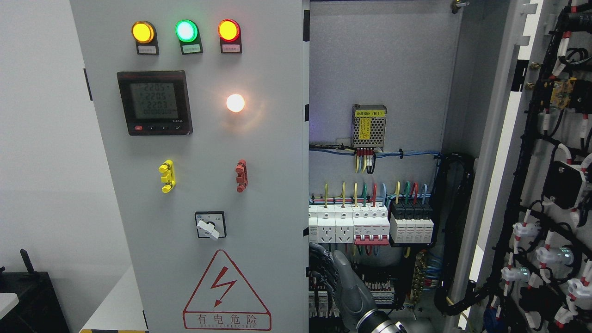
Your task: Open door with both hands
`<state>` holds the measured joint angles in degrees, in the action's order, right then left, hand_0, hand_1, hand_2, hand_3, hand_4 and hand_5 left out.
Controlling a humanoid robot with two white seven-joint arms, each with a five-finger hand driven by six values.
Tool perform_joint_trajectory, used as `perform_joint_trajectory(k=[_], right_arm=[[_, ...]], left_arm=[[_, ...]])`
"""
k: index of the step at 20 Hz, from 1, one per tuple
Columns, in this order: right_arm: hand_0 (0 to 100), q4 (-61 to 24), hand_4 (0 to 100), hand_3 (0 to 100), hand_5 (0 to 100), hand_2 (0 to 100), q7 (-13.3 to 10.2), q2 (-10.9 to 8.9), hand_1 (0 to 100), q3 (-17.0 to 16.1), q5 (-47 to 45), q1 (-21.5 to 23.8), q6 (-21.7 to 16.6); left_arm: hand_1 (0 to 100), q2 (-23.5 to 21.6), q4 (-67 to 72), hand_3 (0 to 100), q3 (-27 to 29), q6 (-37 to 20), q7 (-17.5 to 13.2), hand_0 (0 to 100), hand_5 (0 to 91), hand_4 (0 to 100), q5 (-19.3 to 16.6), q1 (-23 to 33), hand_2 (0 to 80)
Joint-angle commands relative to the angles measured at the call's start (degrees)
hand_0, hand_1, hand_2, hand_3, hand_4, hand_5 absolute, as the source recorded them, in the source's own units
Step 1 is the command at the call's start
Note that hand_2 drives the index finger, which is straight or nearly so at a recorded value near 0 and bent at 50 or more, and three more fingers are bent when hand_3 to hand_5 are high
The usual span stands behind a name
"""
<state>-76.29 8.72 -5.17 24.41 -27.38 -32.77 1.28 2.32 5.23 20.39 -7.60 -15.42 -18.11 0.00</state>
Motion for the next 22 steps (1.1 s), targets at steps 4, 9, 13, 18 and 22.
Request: perform_joint_trajectory(k=[4, 9, 13, 18, 22], right_arm=[[0, 0.4, 0, 0, 0, 0, 1.6, -0.19, 0, 0.4, -1.0, -0.4, 0.0], [0, 0.4, 0, 0, 0, 0, 2.3, -0.19, 0, 0.3, -1.1, -0.4, 0.0], [0, 0.4, 0, 0, 0, 0, 2.9, -0.19, 0, 0.3, -1.1, -0.4, 0.0], [0, 0.4, 0, 0, 0, 0, 3.0, -0.28, 0, 0.3, -2.6, -0.5, 0.0], [0, 0.4, 0, 0, 0, 0, 3.0, -0.28, 0, 0.3, -4.2, -0.5, 0.5]], left_arm=[[0, 0.0, 0.0, 0, 0.0, 0.0, 0.0, 0, 0.0, 4, 0.0, 0.3, 0.0], [0, 0.1, 0.0, 0, 0.0, 0.0, 0.0, 0, 0.0, 4, 0.0, 0.3, 0.0], [0, 0.0, 0.0, 0, 0.0, 0.0, 0.0, 0, 0.0, 4, 0.0, 0.3, 0.0], [0, 0.0, 0.0, 0, 0.0, 0.0, 0.0, 0, 0.0, 4, 0.0, 0.3, 0.0], [0, 0.0, 0.0, 0, 0.0, 0.0, 0.0, 0, 0.0, 4, 0.0, 0.3, 0.0]])
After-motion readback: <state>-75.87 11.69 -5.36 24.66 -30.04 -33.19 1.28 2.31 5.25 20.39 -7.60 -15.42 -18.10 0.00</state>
